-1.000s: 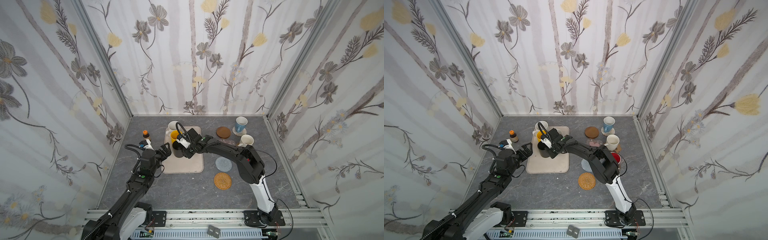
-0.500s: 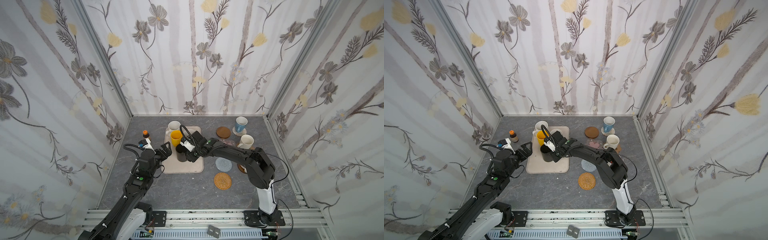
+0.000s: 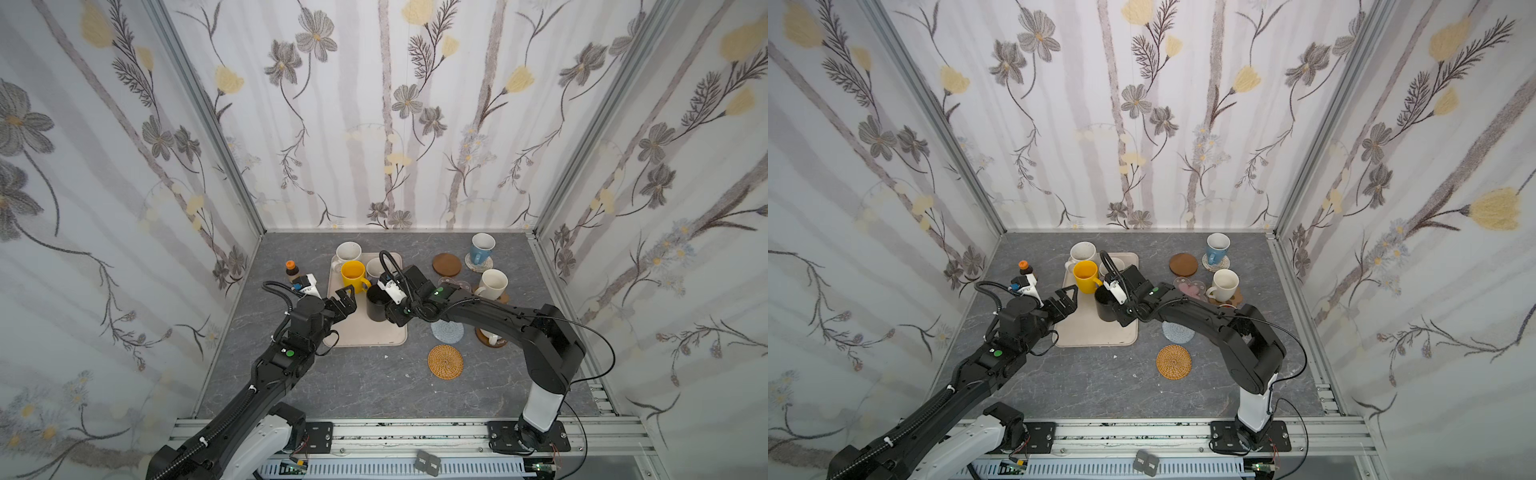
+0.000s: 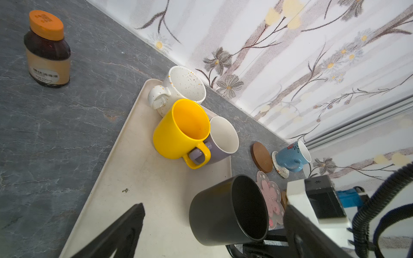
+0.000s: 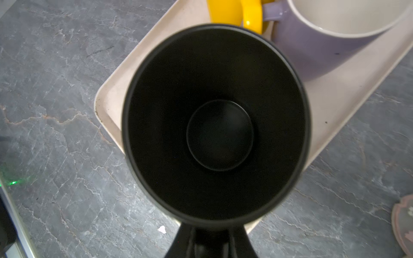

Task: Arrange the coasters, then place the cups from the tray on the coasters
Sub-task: 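Lift the black mug with the right gripper and carry it to the round wooden coaster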

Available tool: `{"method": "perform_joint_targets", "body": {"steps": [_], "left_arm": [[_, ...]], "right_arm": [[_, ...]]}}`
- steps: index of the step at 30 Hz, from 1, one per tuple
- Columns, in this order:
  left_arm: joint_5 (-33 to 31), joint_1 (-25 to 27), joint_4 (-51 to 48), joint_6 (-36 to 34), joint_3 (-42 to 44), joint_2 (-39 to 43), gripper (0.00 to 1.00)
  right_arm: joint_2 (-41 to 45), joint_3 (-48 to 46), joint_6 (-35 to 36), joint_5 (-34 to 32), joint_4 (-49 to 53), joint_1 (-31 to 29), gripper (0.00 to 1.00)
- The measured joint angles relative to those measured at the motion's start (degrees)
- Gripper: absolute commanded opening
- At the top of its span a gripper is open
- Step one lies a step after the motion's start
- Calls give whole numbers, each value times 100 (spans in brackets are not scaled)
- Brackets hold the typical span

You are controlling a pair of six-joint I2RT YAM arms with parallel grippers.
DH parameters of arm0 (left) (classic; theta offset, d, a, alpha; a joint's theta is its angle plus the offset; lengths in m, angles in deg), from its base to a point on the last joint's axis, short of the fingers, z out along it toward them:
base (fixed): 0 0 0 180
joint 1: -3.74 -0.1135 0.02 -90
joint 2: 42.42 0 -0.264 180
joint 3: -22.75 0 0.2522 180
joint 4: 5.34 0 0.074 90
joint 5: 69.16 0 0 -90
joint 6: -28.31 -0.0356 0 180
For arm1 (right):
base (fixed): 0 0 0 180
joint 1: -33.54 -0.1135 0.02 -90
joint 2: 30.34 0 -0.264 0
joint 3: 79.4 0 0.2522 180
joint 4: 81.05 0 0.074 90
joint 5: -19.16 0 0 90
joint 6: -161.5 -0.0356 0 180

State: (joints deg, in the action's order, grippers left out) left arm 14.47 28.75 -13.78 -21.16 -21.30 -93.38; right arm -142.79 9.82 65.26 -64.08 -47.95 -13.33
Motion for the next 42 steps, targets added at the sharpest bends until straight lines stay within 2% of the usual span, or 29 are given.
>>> {"method": "perform_joint_targets", "body": {"steps": [10, 21, 42], "left_arm": [[-160, 365, 0, -133, -479, -782, 100], [-332, 693, 37, -291, -988, -1786, 100], [-302, 723, 562, -590, -1427, -3165, 100]], "right_arm": [[529, -426, -437, -380, -219, 581, 0], [640, -450, -826, -702, -352, 1268, 0], [-455, 695, -929, -1064, -321, 2398, 0]]}}
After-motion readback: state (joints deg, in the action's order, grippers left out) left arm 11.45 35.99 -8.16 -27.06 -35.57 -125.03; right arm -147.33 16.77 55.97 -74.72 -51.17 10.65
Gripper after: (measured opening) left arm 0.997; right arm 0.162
